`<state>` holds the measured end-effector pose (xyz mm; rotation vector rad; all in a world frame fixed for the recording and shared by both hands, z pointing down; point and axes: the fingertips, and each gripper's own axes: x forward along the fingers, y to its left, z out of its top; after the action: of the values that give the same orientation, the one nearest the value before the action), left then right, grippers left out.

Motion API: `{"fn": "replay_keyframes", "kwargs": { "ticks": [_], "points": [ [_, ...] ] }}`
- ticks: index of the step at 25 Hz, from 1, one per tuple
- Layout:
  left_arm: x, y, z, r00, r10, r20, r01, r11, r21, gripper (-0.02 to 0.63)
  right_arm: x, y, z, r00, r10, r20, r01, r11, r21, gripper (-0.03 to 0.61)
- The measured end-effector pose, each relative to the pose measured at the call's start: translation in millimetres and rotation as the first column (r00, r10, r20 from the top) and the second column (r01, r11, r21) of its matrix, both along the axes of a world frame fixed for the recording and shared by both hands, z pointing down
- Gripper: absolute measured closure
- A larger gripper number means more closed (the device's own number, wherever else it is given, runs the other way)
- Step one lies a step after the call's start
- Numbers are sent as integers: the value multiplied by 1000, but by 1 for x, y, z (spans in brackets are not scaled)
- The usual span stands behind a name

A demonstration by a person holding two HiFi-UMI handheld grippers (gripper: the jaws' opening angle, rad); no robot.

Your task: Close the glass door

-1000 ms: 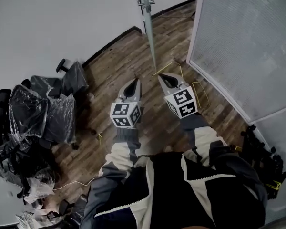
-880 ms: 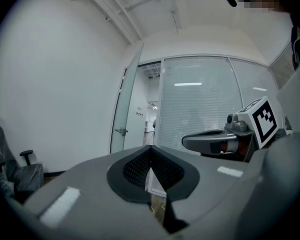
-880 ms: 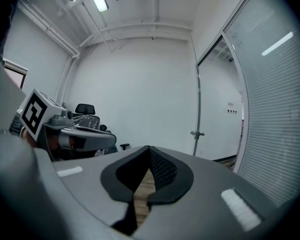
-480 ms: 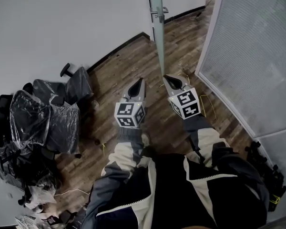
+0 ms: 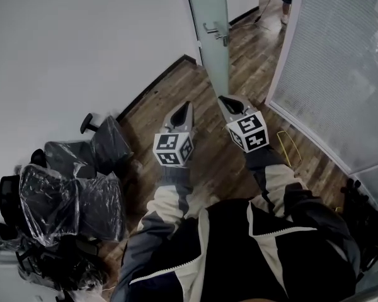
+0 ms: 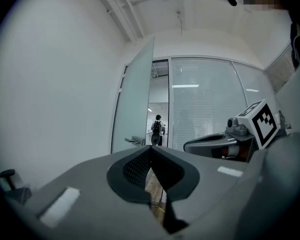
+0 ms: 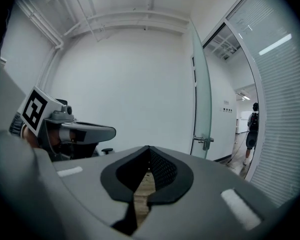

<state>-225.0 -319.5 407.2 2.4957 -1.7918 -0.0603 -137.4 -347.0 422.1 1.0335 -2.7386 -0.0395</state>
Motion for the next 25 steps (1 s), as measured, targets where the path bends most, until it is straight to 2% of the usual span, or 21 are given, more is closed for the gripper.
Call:
{"fn": "replay_keyframes", "kwargs": {
  "ticks": [10, 15, 21, 25],
  "points": [
    [-59, -61, -2, 999, 46, -23, -46, 999, 5, 614, -55, -56, 3, 998, 59, -30, -60, 998, -12, 574],
    [-64, -93, 2, 999, 38, -12, -38, 999, 2, 614, -62, -95, 2, 998, 57, -15, -57, 998, -15, 574],
    [-75, -159, 9, 1000, 29, 7, -29, 999, -21, 614, -81, -162, 7, 1000, 26, 5, -26, 1000, -9, 574],
    [-80, -222, 3, 1000, 17, 10, -17, 999, -28, 614, -81, -229, 3, 999, 40, 22, -40, 999, -2, 574]
  ]
}}
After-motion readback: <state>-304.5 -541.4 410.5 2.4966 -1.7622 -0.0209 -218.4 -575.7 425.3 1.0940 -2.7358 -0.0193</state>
